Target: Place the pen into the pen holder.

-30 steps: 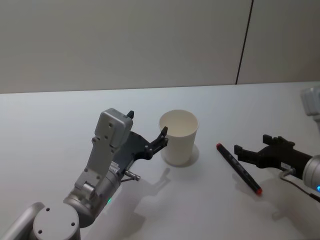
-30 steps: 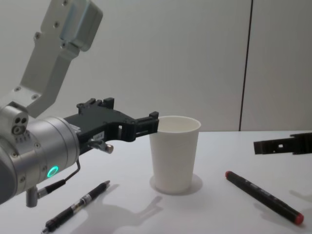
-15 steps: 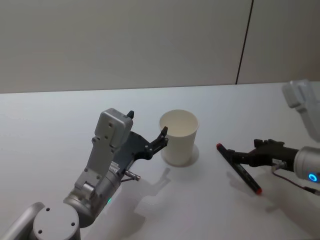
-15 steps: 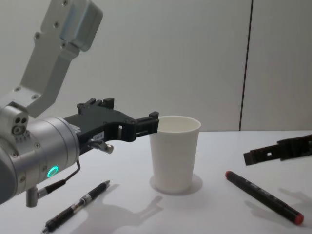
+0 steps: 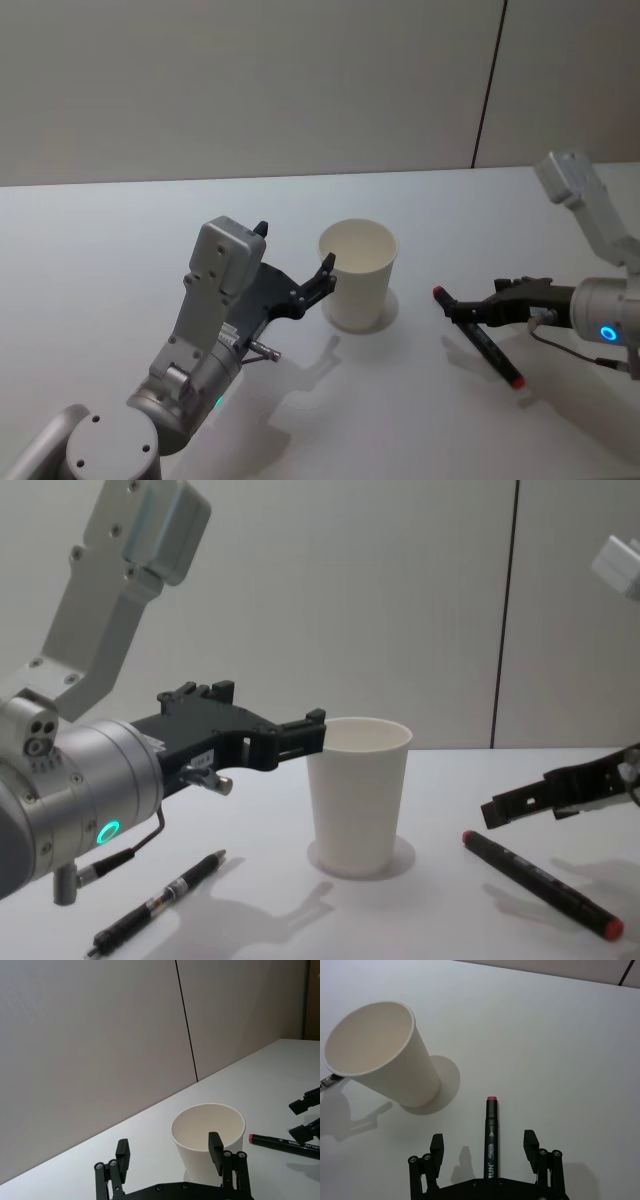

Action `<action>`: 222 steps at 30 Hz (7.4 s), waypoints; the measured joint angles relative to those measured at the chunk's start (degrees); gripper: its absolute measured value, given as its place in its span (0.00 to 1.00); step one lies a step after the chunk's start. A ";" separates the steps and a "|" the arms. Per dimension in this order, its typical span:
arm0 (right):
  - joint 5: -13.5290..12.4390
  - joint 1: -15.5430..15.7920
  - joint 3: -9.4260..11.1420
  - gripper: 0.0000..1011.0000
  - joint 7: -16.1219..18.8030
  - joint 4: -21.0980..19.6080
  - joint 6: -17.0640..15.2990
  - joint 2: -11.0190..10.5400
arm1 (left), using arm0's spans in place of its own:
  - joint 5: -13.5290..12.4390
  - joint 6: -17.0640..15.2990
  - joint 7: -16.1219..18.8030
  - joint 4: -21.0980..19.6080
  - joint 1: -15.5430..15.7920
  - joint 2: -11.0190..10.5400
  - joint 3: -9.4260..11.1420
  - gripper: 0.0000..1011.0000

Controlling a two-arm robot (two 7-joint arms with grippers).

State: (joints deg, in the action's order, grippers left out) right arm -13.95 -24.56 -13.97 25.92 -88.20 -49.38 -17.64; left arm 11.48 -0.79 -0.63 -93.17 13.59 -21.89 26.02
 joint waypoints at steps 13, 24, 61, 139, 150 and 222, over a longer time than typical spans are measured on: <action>4.47 -4.76 -1.71 0.99 3.76 4.49 -2.42 1.27 | 0.00 0.00 0.00 0.00 0.00 0.00 0.00 0.99; 9.55 -8.37 -3.84 0.99 7.46 7.87 -3.86 2.39 | 0.00 0.00 0.00 0.00 0.00 0.00 0.00 0.99; 15.81 -12.81 -7.23 0.99 9.05 15.02 -2.52 4.74 | 0.00 0.00 0.00 0.00 0.00 0.00 0.00 0.99; 11.36 -9.38 -6.53 0.16 1.63 12.43 8.33 3.40 | 0.00 0.00 0.00 0.00 0.00 0.00 0.00 0.99; 8.00 -5.37 -5.47 0.16 -2.43 7.55 16.82 1.55 | 0.00 0.00 0.00 0.00 0.00 0.00 0.00 0.99; 2.19 0.00 -8.11 0.16 -12.80 20.99 85.34 7.48 | 0.00 0.00 0.00 0.00 0.00 0.00 0.00 0.99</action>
State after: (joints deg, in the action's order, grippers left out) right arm -11.75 -24.56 -22.08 13.12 -67.21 35.97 -10.16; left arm 11.48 -0.79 -0.63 -93.18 13.59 -21.89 26.02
